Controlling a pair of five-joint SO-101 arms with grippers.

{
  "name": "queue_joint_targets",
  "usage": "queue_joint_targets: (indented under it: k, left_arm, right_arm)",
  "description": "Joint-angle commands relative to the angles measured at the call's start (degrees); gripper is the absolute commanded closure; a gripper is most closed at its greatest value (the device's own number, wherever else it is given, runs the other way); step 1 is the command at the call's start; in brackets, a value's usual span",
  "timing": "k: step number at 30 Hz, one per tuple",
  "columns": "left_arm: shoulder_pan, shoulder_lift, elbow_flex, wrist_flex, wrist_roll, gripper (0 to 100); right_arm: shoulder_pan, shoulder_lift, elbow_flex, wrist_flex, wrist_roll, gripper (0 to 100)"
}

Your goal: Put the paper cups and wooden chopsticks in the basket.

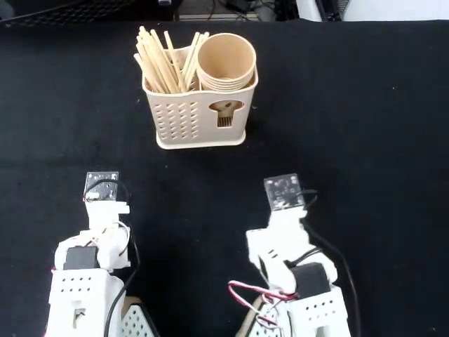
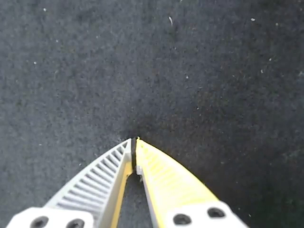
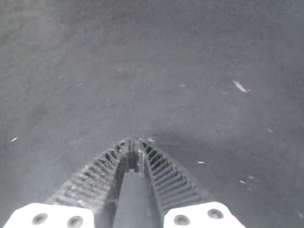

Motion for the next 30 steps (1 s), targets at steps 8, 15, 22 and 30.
queue_joint_targets:
  k: [8,15,22,30]
  left_arm:
    - [0.3,-18.9,5.7,-0.8,0.4,97]
    - [0.8,-28.1,5.2,10.6,0.4,97]
    - [0.9,-29.5,5.2,12.7,0.4,97]
    - [0.6,-29.1,5.2,12.6,0.4,97]
  right_arm:
    - [5.9,-4.4,-0.1,0.4,-0.4,98.5]
    - [5.9,-4.4,-0.1,0.4,-0.4,98.5]
    - [6.2,-4.4,-0.1,0.4,-0.4,98.5]
    - [6.2,-4.4,-0.1,0.4,-0.4,98.5]
